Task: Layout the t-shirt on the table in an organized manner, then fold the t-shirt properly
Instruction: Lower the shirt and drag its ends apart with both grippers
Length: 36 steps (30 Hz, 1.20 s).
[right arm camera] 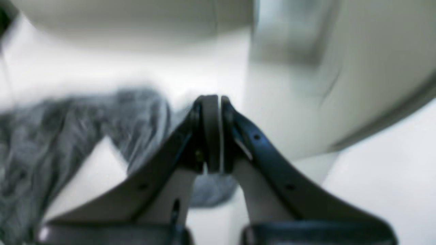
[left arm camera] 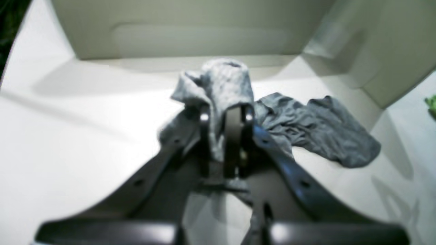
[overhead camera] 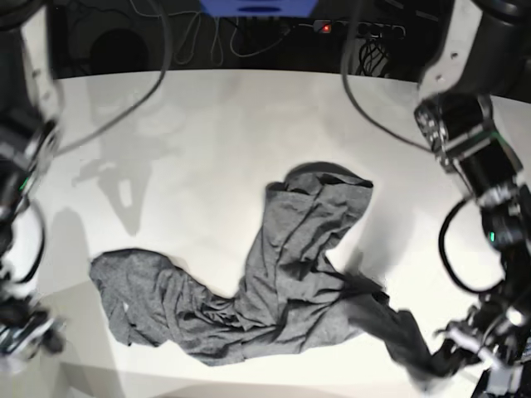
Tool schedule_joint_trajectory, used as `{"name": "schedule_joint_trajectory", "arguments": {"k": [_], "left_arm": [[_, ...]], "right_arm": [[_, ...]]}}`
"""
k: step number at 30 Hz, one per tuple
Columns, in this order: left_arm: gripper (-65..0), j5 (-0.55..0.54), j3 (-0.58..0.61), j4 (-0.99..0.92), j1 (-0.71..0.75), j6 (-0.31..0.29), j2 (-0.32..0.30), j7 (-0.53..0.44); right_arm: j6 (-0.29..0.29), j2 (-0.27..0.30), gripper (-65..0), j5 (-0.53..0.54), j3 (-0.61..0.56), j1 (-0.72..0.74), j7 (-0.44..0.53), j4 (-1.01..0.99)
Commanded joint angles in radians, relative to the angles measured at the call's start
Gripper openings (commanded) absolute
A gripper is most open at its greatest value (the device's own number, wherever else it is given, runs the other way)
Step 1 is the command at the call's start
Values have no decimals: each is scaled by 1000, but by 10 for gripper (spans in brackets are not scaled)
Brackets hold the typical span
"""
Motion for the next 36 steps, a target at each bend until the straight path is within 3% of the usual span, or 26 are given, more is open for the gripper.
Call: {"name": "schedule_joint_trajectory", "arguments": {"k": [1,4,7,11,16,18,27,33,36], "left_arm": [[-649,-20,-26,30,4,-1,-17,-28],[-649,-34,-108,64,112,-3,-17,-26],[-649,-123,-200,70,227,-3,-23,-25],[-649,-172,-266,63,334,-3,-24,-20],[-649,-206,-284,61,431,-3,-23,-29],[-649,-221,-279,58,448,-3,-21,-31],[-649,-228,-282,70,538,-3,-15,-20],[-649,-283,-286,69,615,-3,11,-29],[-649,-287,-287,72,623,-3,11,-20]], "right_arm": [[14,-11,-650,42,1,-2,53,86],[14,-84,-650,41,-13,-145,59,168],[14,-123,-650,41,-73,-205,60,165],[14,-172,-546,-10,-152,-208,94,114],[14,-218,-408,-173,-228,-128,263,-20],[-26,-232,-386,-240,-232,-74,346,-142],[-294,-230,-362,-473,-234,42,705,-601],[-305,-198,-364,-541,-235,-20,732,-638],[-308,-133,-372,-541,-231,-50,735,-638]]}}
